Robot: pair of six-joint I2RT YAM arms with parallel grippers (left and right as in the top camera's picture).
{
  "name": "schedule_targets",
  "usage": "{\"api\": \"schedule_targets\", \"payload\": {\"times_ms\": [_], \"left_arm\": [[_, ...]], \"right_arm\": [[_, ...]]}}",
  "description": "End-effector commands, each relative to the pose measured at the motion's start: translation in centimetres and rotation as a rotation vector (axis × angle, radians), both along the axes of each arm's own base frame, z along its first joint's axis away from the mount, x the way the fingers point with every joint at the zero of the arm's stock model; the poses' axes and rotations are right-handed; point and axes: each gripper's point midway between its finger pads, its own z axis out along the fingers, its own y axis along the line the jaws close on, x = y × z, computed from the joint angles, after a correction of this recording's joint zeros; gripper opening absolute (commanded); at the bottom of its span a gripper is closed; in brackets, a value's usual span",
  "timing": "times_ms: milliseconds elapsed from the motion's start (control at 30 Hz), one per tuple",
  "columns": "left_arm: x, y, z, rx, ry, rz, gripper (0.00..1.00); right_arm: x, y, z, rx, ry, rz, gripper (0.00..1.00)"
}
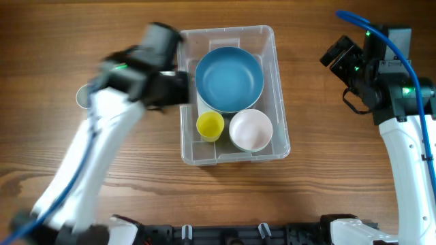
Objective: Pack container
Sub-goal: 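Grasp the yellow cup and lower it into the bin's front left, then grasp the grey cup and drop it into the yellow cup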
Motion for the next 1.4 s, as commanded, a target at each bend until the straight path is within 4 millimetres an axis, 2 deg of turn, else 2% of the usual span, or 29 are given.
{"api": "schedule_targets", "payload": {"times_ms": [0,67,133,167,233,400,467,600,667,700,767,833,933,1000,1033,1100,1167,1233,1300,1367], "left_arm": [[0.6,11.9,1.9,0.100,-0.063,0.345,0.77],[1.2,16.6,0.7,0.001,-0.041,0.533,0.75],[1.7,20.6,-2.1,-0.110,0.020,0.657,0.71],[1.8,21.4,-2.9,-0.135,0.041,0.681,0.69],[2.1,23.2,-6.0,-0.175,0.127,0.732,0.67],[3.3,23.9,-12.6,-0.177,0.287,0.697,0.66],[3.6,24.1,-14.6,-0.178,0.325,0.699,0.65],[3.2,24.8,-17.1,-0.141,0.391,0.717,0.54],[3.0,25.0,-17.6,-0.128,0.404,0.720,0.42],[3.0,25.0,-17.6,-0.128,0.405,0.720,0.30],[2.8,25.2,-17.5,-0.128,0.406,0.726,0.11],[2.4,25.7,-17.1,-0.132,0.404,0.742,0.04],[1.5,27.3,-15.3,-0.116,0.368,0.786,0.04],[1.0,28.3,-12.7,-0.117,0.312,0.820,0.04],[0.8,28.6,-10.6,-0.119,0.266,0.829,0.04],[0.3,27.8,-6.5,-0.127,0.171,0.816,0.04],[0.0,24.9,-3.0,-0.156,0.094,0.753,0.04],[-0.3,20.2,0.1,-0.171,0.035,0.623,0.04],[-0.5,15.8,1.7,-0.168,0.006,0.494,0.04],[-0.4,10.2,2.7,-0.165,-0.015,0.315,0.04]], "right_arm": [[0.2,-0.4,0.1,-0.005,-0.005,-0.024,1.00],[0.2,-0.4,0.1,-0.005,-0.005,-0.024,1.00],[0.2,-0.4,0.1,-0.005,-0.005,-0.024,1.00],[0.2,-0.4,0.1,-0.005,-0.005,-0.024,1.00],[0.2,-0.4,0.1,-0.005,-0.005,-0.024,1.00],[0.2,-0.4,0.1,-0.005,-0.005,-0.024,1.00],[0.2,-0.4,0.1,-0.005,-0.005,-0.024,0.99],[0.2,-0.4,0.1,-0.005,-0.005,-0.024,1.00],[0.2,-0.4,0.1,-0.005,-0.005,-0.024,1.00],[0.2,-0.4,0.1,-0.005,-0.005,-0.024,1.00],[0.2,-0.4,0.1,-0.005,-0.005,-0.024,1.00],[0.2,-0.4,0.1,-0.005,-0.005,-0.024,1.00],[0.2,-0.4,0.1,-0.005,-0.005,-0.024,1.00],[0.2,-0.4,0.1,-0.005,-0.005,-0.024,1.00],[0.2,-0.4,0.1,-0.005,-0.005,-0.024,1.00],[0.2,-0.4,0.1,-0.005,-0.005,-0.024,1.00],[0.2,-0.4,0.1,-0.005,-0.005,-0.024,1.00],[0.2,-0.4,0.1,-0.005,-0.005,-0.024,1.00],[0.2,-0.4,0.1,-0.005,-0.005,-0.024,1.00],[0.2,-0.4,0.1,-0.005,-0.005,-0.024,1.00]]}}
